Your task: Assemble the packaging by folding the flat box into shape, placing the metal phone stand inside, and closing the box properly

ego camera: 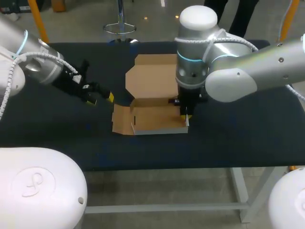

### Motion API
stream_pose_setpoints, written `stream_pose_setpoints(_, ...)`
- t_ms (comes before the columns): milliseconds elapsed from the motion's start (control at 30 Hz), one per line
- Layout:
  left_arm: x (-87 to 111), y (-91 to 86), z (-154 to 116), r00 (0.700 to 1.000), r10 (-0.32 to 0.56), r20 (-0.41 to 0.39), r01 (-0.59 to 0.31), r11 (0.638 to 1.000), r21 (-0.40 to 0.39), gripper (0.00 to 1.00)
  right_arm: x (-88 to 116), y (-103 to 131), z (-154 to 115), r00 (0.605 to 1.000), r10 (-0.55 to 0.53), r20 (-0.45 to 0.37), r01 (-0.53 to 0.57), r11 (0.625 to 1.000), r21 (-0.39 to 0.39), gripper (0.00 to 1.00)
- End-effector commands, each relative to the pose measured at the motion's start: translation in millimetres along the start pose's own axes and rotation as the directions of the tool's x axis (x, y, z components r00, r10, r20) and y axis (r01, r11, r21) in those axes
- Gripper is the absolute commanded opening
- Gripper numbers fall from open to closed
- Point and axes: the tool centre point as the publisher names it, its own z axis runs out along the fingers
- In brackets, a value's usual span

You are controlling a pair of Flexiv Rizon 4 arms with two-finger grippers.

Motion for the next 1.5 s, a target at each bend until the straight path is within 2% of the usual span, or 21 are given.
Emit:
stream_pose_setpoints(33,-9.4,13.0,19,0.996,-0.09,-0.014,0.091,0.985,0.143,1.0,1,1,-1,1.0,-0.001,0.002,0.001,1.0,0.004,0.0)
stream_pose_setpoints(233,-23.1,12.4,35,0.99,-0.133,-0.05,0.14,0.979,0.15,1.0,1,1,-1,1.0,-0.001,0.002,0.001,1.0,0.004,0.0)
stream_pose_setpoints(433,-33.5,8.9,55,0.988,-0.143,-0.065,0.15,0.981,0.12,1.0,1,1,-1,1.0,-0.001,0.002,0.001,1.0,0.004,0.0)
stream_pose_setpoints(467,-34.9,8.2,59,0.988,-0.143,-0.065,0.149,0.983,0.11,0.98,1,1,-1,1.0,-0.001,0.002,0.001,1.0,0.004,0.0)
stream_pose_setpoints(500,-36.3,7.4,61,0.987,-0.143,-0.073,0.15,0.983,0.102,0.89,1,1,-1,1.0,-0.001,0.002,0.001,1.0,0.004,0.0)
stream_pose_setpoints(567,-39.1,5.6,67,0.987,-0.143,-0.072,0.149,0.986,0.082,0.86,1,1,-1,1.0,-0.001,0.002,0.001,1.0,0.004,0.0)
stream_pose_setpoints(633,-41.6,4.4,72,0.987,-0.144,-0.073,0.149,0.987,0.064,0.74,1,1,-1,1.0,-0.001,0.002,0.001,1.0,0.004,0.0)
stream_pose_setpoints(667,-42.7,4.1,74,0.986,-0.146,-0.076,0.15,0.987,0.05,0.73,1,1,-1,1.0,-0.001,0.002,0.001,1.0,0.004,0.0)
stream_pose_setpoints(800,-45.9,5.3,84,0.986,-0.147,-0.083,0.149,0.989,0.02,0.85,1,1,-1,1.0,-0.001,0.002,0.001,1.0,0.004,0.0)
stream_pose_setpoints(1100,-49.9,8.1,105,0.976,-0.179,-0.124,0.172,0.983,-0.064,0.84,1,1,-1,1.0,-0.001,0.002,0.001,1.0,0.004,0.0)
stream_pose_setpoints(1200,-49.2,8.6,111,0.975,-0.181,-0.127,0.172,0.982,-0.082,0.7,1,1,-1,1.0,-0.001,0.002,0.001,1.0,0.004,0.0)
stream_pose_setpoints(1300,-48.3,8.6,118,0.974,-0.186,-0.128,0.175,0.98,-0.096,0.61,1,1,-1,1.0,-0.001,0.002,0.001,1.0,0.004,0.0)
stream_pose_setpoints(1367,-48.3,8.4,119,0.974,-0.188,-0.128,0.176,0.979,-0.098,0.6,1,1,-1,1.0,-0.001,0.002,0.001,1.0,0.004,0.0)
stream_pose_setpoints(1400,-47.4,7.5,121,0.974,-0.19,-0.127,0.177,0.979,-0.103,0.49,1,1,-1,1.0,-0.001,0.002,0.001,1.0,0.004,0.0)
stream_pose_setpoints(1500,-44.8,5.6,121,0.972,-0.208,-0.111,0.194,0.973,-0.123,0.36,1,1,-1,1.0,-0.001,0.002,0.001,1.0,0.004,0.0)
